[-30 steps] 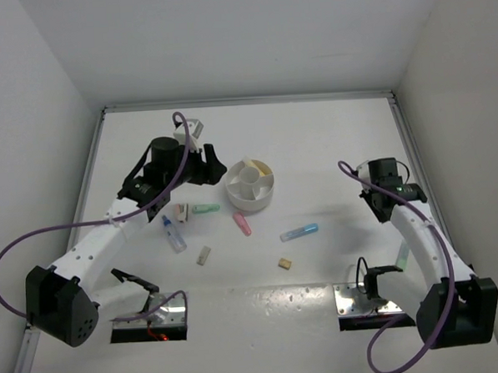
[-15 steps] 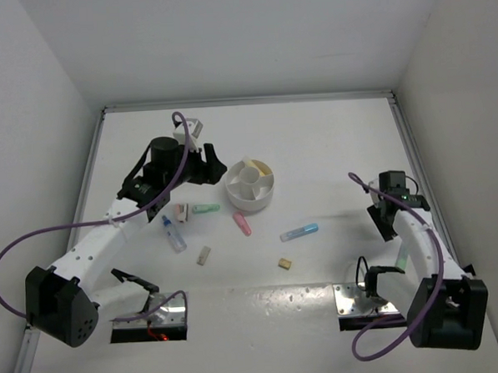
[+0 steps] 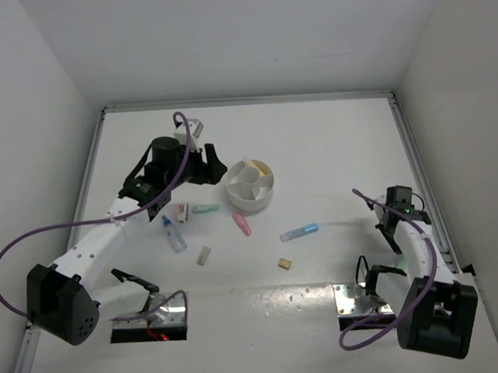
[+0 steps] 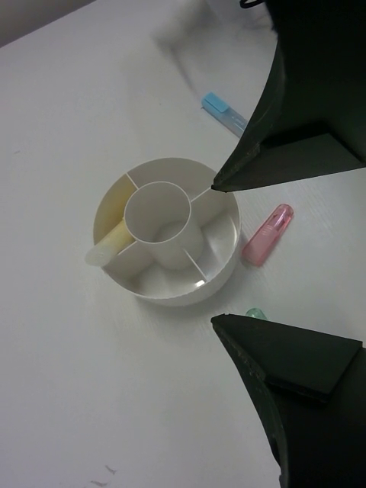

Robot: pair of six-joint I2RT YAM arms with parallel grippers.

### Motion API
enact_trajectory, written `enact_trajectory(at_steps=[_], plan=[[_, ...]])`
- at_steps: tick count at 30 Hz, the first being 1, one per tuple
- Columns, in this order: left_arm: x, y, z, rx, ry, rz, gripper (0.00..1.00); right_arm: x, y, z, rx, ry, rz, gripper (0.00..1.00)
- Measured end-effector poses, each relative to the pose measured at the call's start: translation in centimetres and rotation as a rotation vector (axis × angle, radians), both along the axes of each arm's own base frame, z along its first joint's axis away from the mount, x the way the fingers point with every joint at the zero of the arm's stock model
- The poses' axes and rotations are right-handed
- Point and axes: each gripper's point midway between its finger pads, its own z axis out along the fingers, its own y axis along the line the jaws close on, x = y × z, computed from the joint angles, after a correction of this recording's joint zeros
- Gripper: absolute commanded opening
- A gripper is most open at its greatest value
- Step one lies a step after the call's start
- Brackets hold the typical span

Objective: Sort the stationery into containers
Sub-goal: Move the pen to the center of the board.

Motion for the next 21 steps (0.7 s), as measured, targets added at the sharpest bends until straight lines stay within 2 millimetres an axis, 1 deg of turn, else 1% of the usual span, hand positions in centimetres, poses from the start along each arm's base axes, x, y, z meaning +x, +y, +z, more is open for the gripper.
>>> enact_trajectory(at_steps=[4, 8, 11, 17, 21], plan=[[0.1, 0.0, -0.3, 0.004, 0.008, 0.002, 0.71, 0.3, -1.1, 1.0, -0.051, -0.038, -0.003, 0.00], [0.2, 0.1, -0.3, 0.007, 0.007, 0.007, 0.71, -0.2, -1.7, 1.1, -0.067, -0.014, 0.007, 0.00], [0.2, 0.1, -0.4, 0.008, 0.007, 0.010, 0.71, -0.8, -1.9, 0.6, -0.060, 0.030, 0.014, 0.00], [0.3, 0.1, -0.7, 0.013, 0.014, 0.014, 0.71, -2.8, -1.6, -0.9, -0.014, 0.121, 0.019, 0.00], [0.3, 0.2, -0.7, 0.014, 0.014, 0.015, 0.71, -3.7, -0.9, -1.5, 0.052, 0.169, 0.040, 0.00]])
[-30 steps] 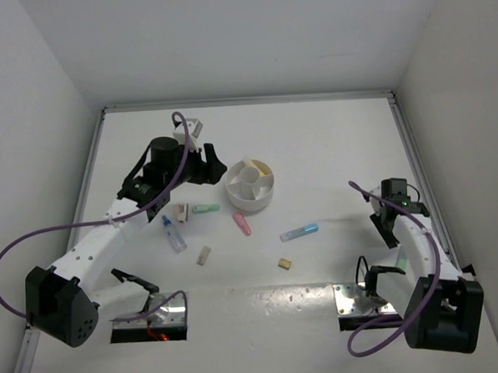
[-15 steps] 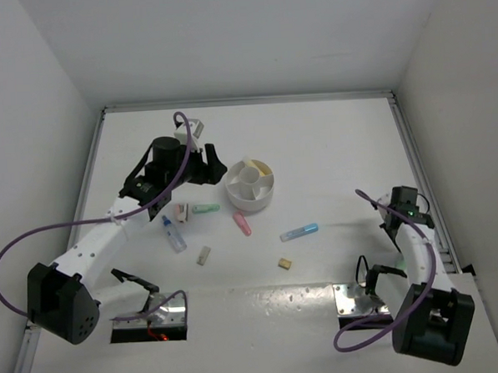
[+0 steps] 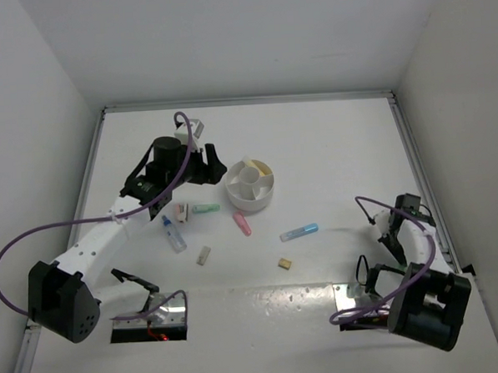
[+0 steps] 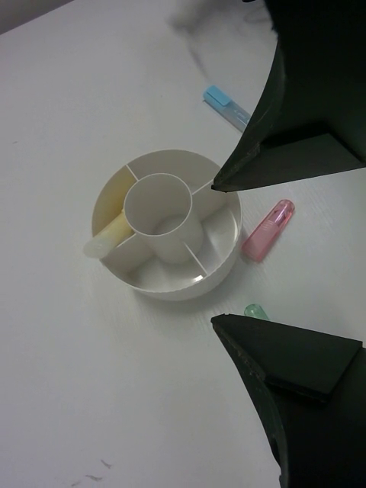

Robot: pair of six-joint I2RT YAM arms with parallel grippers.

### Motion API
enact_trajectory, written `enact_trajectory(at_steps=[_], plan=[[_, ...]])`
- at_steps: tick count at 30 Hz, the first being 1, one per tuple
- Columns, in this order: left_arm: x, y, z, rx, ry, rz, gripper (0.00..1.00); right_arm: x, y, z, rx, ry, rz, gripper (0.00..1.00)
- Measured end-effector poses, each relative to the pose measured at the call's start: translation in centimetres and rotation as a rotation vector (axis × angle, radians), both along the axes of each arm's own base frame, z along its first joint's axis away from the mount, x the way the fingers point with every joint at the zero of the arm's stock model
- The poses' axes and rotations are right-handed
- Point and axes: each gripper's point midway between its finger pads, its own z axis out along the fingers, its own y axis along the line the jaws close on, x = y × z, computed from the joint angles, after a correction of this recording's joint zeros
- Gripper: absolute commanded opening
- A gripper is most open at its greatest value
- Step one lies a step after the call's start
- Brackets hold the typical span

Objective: Sort the stationery into containers
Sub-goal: Move the pen to the center of the board.

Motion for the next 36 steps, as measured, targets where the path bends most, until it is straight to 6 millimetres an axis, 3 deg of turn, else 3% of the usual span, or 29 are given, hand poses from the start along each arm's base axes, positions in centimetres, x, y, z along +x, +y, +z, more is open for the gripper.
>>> enact_trajectory(at_steps=[11, 22, 29, 36], plan=[[0.1, 0.1, 0.0, 0.004, -0.002, 0.008, 0.71, -1.2, 1.5, -1.9, 0.171, 0.113, -0.014, 0.00], [0.3, 0.2, -0.4, 0.012, 0.007, 0.015, 0.71, 0.4, 0.8, -2.4, 0.243, 0.134, -0.057, 0.02], [0.4, 0.3, -0.7, 0.018, 0.011, 0.022, 0.71, 2.6, 0.5, -2.4, 0.335, 0.161, -0.078, 0.04], [0.6, 0.5, -0.7, 0.025, 0.009, 0.037, 0.71, 6.0, 1.2, -2.4, 0.435, 0.077, -0.054, 0.05]])
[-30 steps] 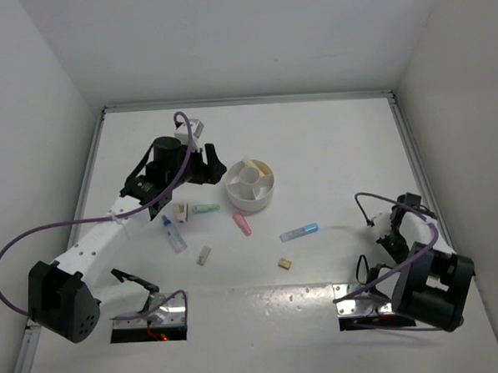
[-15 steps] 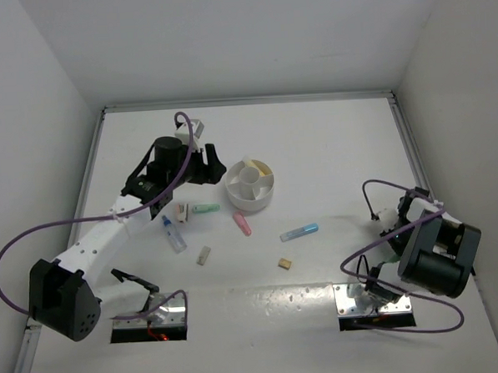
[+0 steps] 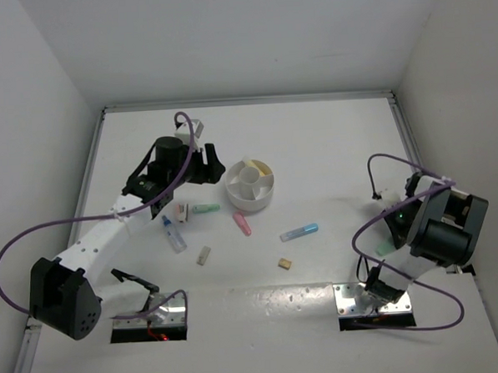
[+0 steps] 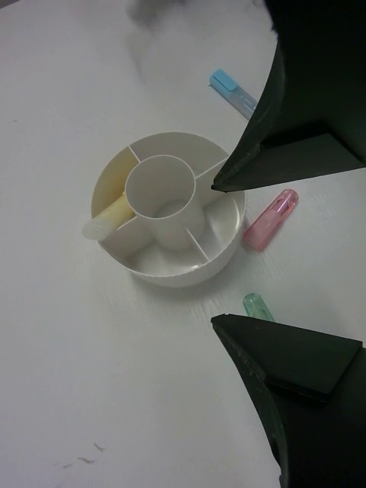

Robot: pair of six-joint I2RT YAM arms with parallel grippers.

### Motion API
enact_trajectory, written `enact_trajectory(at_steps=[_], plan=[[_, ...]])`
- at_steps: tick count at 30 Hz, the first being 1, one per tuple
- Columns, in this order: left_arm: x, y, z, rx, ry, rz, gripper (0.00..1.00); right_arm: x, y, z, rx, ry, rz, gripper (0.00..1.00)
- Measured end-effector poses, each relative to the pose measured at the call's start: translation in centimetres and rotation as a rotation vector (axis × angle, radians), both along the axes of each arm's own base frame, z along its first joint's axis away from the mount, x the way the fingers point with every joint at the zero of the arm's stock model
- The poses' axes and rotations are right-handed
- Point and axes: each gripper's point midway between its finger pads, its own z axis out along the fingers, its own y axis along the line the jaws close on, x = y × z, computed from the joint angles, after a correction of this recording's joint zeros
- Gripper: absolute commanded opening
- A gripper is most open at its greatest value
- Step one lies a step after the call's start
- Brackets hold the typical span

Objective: Sort the stationery into containers
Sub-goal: Move the pen to the center of the board.

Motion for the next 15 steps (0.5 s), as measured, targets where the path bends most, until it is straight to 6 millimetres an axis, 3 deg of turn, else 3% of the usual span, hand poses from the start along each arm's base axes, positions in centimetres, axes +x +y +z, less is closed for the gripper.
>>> enact_trajectory(at_steps=[3, 10, 12, 15], plan=[[0.1, 0.0, -0.3, 0.004, 0.006, 0.002, 0.71, 2.3, 0.6, 0.1, 0.069, -0.062, 0.007, 0.05], [0.3, 0.2, -0.6, 0.014, 0.014, 0.015, 0.71, 11.4, 1.9, 0.6, 0.243, -0.225, 0.089, 0.07], [0.3, 0.3, -0.7, 0.017, 0.014, 0.019, 0.71, 12.6, 2.7, 0.8, 0.278, -0.233, 0.126, 0.07], [0.3, 0.4, -0.8, 0.023, 0.014, 0.024, 0.71, 12.6, 3.5, 0.7, 0.278, -0.218, 0.157, 0.07]])
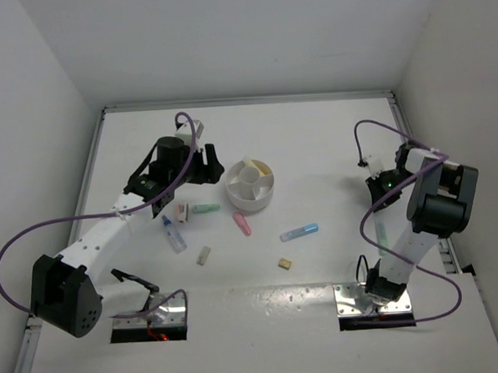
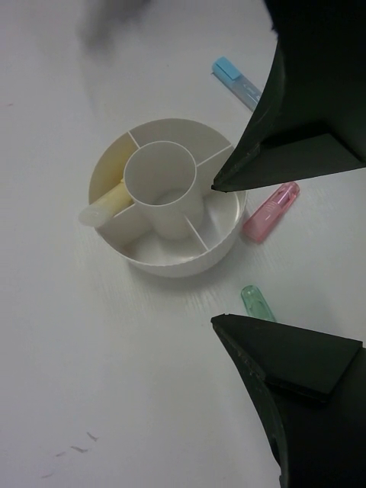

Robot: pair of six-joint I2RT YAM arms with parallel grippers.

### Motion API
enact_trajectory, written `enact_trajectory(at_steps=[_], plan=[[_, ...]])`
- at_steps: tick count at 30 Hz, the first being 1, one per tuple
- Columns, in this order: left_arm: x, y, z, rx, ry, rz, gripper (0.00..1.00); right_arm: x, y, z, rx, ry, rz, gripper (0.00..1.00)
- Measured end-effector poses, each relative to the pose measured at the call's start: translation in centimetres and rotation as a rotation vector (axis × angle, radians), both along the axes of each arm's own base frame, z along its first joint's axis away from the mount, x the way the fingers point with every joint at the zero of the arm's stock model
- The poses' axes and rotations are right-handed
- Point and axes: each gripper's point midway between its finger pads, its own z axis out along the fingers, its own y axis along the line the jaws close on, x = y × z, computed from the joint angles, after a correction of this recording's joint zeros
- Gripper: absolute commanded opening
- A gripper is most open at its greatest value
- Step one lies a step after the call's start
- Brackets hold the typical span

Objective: Sort the stationery into containers
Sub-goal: Move the pen to the center of the board, then pick up the pen from the center of the board.

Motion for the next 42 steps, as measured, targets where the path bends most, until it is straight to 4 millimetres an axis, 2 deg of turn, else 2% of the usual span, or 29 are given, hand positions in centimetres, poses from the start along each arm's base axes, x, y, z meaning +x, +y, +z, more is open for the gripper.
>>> enact_trajectory(at_steps=[1, 4, 6, 12, 13, 15, 20, 23, 25, 33, 34, 40, 42], plan=[[0.0, 0.0, 0.0, 0.001, 0.000, 0.000, 0.71, -0.1, 0.1, -0.1, -0.015, -0.008, -0.001, 0.07], [0.0, 0.1, 0.0, 0.004, -0.002, 0.001, 0.71, -0.3, -0.6, 0.1, -0.102, -0.066, -0.069, 0.15], [0.0, 0.1, 0.0, 0.005, -0.002, 0.000, 0.71, -0.1, -1.2, 1.3, -0.153, -0.121, -0.127, 0.21], [0.1, 0.0, -0.5, 0.010, 0.010, 0.001, 0.71, 2.6, -2.7, 6.0, -0.220, -0.295, -0.278, 0.43], [0.1, 0.0, -0.5, 0.011, 0.011, 0.001, 0.71, 2.6, -2.7, 6.2, -0.220, -0.298, -0.288, 0.48], [0.2, 0.1, -0.6, 0.014, 0.011, 0.006, 0.71, 2.2, -2.4, 6.4, -0.208, -0.281, -0.296, 0.51], [0.3, 0.3, -0.8, 0.021, 0.014, 0.016, 0.71, -1.2, -0.9, 5.1, -0.174, -0.166, -0.275, 0.53], [0.5, 0.3, -1.6, 0.031, 0.032, 0.020, 0.71, -3.8, 0.2, 4.0, -0.162, -0.103, -0.263, 0.53], [0.6, 0.2, -2.1, 0.039, 0.045, 0.022, 0.71, -4.9, 0.5, 3.7, -0.160, -0.079, -0.262, 0.53], [0.7, 0.5, -2.8, 0.052, 0.058, 0.035, 0.71, -6.2, -0.2, 2.6, -0.227, -0.074, -0.287, 0.53], [0.7, 0.5, -2.9, 0.053, 0.059, 0.036, 0.71, -6.4, -0.2, 2.4, -0.231, -0.068, -0.290, 0.57], [0.7, 0.6, -3.0, 0.055, 0.062, 0.037, 0.71, -6.7, -0.4, 1.0, -0.242, -0.038, -0.305, 0.57], [0.7, 0.6, -3.0, 0.055, 0.062, 0.037, 0.71, -6.9, -0.5, 0.3, -0.247, -0.029, -0.311, 0.54]])
